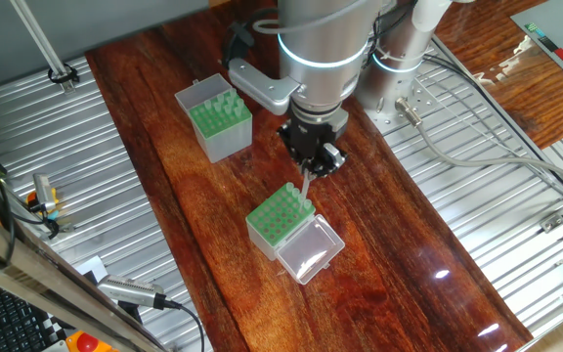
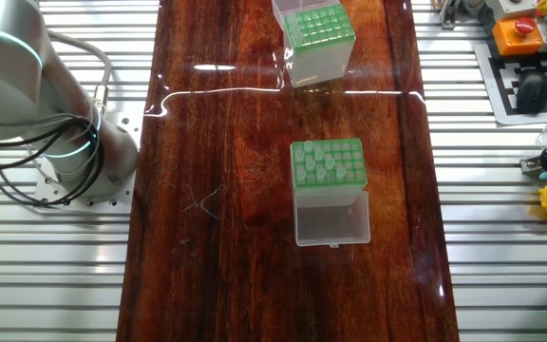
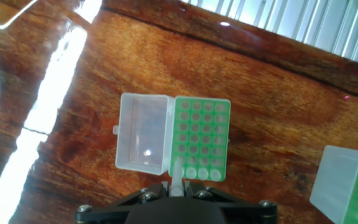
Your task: Transfer all large pipette tips from one holder to another
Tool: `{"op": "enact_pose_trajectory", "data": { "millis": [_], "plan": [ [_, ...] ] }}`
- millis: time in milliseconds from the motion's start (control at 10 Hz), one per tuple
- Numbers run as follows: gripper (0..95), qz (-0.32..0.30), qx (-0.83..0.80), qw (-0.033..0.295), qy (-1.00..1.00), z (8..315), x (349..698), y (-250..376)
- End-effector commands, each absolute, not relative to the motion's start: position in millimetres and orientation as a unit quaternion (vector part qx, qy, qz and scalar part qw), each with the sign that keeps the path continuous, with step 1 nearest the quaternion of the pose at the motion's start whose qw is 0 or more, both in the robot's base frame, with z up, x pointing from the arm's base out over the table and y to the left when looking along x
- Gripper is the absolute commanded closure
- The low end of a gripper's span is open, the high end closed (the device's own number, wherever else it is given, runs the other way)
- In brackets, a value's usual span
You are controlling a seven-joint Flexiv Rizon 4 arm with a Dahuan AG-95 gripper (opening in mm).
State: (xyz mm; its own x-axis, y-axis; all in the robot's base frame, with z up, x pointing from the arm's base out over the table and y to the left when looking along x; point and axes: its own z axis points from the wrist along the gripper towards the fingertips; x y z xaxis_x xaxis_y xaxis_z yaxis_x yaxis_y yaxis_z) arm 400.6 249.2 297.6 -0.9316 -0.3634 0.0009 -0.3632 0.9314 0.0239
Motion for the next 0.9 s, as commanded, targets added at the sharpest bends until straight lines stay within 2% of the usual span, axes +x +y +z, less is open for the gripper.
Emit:
{"op": "enact_pose_trajectory", "data": {
  "millis": [100, 900],
  "plan": [
    [95.0, -0.01, 0.187, 0.002, -0.982, 293.3, 400.8, 248.3],
    [95.0, -0.005, 0.189, 0.0, -0.982, 285.6, 401.5, 247.8]
  ]
}}
